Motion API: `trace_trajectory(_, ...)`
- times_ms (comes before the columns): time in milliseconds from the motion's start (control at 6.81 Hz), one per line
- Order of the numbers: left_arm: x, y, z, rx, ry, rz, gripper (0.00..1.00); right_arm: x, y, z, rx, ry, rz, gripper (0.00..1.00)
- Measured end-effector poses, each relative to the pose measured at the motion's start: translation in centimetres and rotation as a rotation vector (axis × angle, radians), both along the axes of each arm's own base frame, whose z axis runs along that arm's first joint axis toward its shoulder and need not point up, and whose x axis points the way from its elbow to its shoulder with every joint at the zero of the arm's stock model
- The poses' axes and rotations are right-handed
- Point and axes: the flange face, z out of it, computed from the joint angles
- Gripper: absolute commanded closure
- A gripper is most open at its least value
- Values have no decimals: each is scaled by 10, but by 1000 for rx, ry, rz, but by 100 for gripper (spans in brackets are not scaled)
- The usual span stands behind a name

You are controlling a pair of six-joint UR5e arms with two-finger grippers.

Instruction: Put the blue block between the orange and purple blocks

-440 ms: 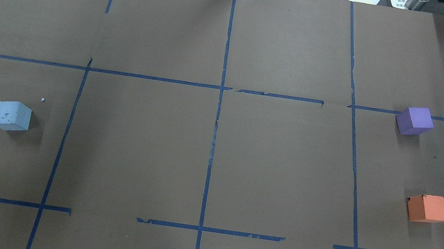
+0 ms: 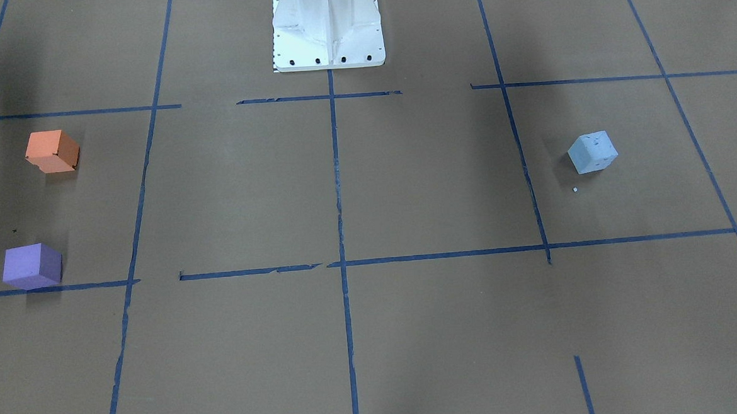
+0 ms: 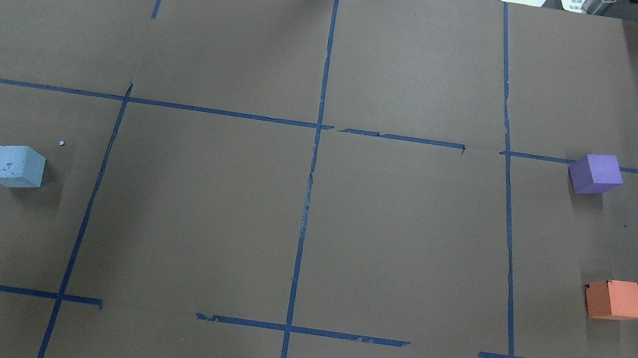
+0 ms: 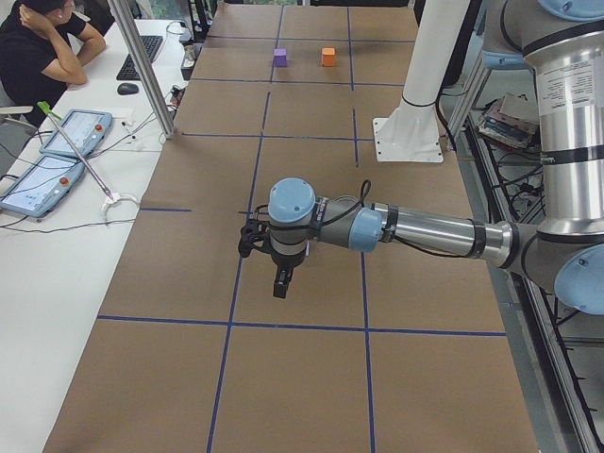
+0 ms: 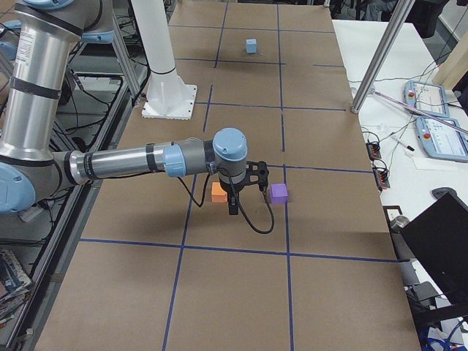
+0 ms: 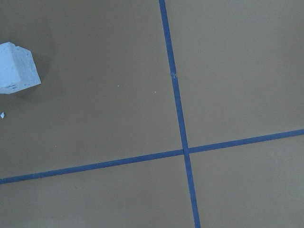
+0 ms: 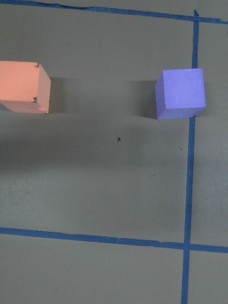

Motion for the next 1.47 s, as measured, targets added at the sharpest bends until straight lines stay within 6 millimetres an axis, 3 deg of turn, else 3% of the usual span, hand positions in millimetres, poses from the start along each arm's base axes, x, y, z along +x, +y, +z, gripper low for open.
trace_trajectory(294,0,9,-3,-6,9,-2,0,0,0,3,-6,0,2,0)
trace_trajectory(734,5,5,-1,-49,33,-28,0,-6,-7,2,4,3,-8,0)
trace_trajectory(881,15,3,-2,-70,38,-30,0,-9,-10,-1,15,2,-16,0)
trace_trajectory(1174,82,-2,-17,-131,67,-40,0,-11,-12,-5,50,-4,-22,0)
trace_trajectory(1468,168,-11,-46,-246,73,-140,0,-12,-13,-5,57,-5,-21,0)
